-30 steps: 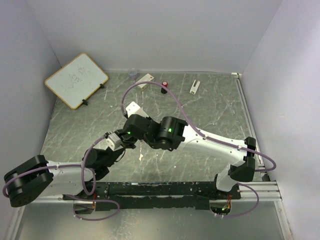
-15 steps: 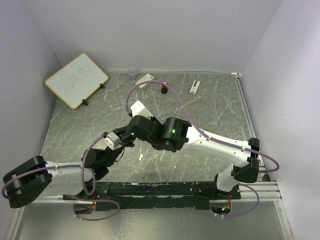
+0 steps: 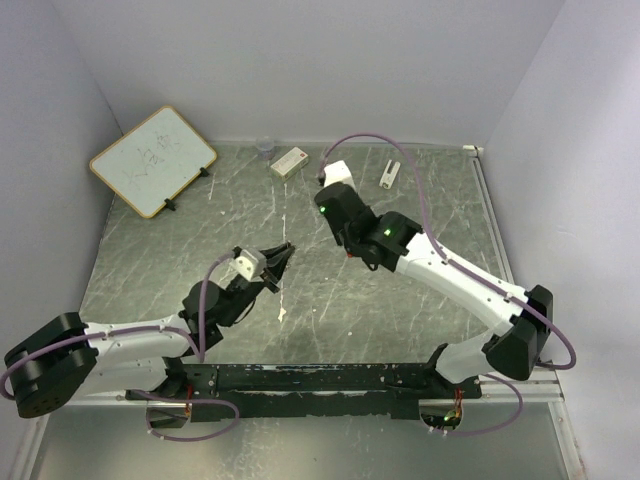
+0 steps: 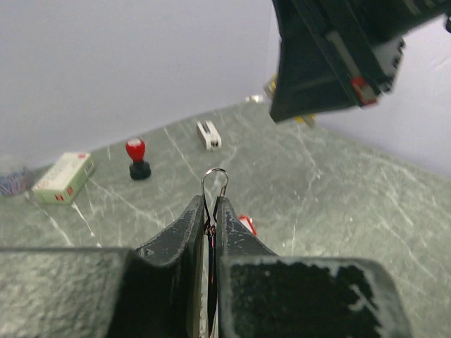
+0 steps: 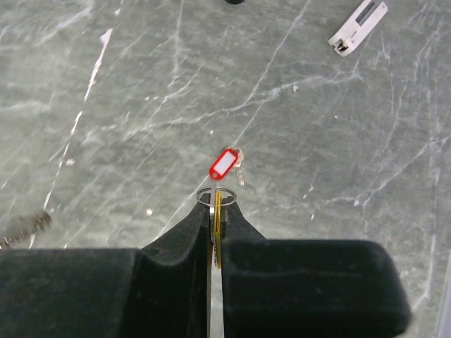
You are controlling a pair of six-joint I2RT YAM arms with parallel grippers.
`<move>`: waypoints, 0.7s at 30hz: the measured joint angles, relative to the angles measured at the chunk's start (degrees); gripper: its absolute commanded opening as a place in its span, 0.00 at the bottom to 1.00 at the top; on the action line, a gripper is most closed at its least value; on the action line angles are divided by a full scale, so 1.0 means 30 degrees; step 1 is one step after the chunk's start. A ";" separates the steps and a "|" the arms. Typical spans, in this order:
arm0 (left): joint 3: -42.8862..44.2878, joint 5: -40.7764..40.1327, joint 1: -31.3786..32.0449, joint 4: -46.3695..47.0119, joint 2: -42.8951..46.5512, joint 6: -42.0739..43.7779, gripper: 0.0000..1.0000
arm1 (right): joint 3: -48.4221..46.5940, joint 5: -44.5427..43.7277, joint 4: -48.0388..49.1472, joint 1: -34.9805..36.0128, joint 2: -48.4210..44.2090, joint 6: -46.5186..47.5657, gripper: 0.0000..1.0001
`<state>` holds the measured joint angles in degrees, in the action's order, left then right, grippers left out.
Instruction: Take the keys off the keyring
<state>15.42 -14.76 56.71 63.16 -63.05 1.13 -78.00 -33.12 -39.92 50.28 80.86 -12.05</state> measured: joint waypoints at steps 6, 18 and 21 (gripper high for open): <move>0.0342 0.0758 -0.1078 -0.2120 -0.1734 -0.1239 0.07 | 0.1588 0.2528 0.3818 -0.3242 0.1399 0.0714 0.00; 0.0481 0.4794 -0.4728 0.0466 -0.6834 -0.2565 0.07 | 0.2149 0.6579 0.8415 -0.6630 0.5085 0.1144 0.00; 0.0882 0.5610 -0.5275 0.1260 -0.7963 -0.2747 0.07 | 0.2149 0.7227 0.9056 -0.6666 0.5603 0.1071 0.00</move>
<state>18.06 2.07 40.88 66.94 -86.94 -7.11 -71.55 -11.44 -12.75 30.28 97.67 -8.84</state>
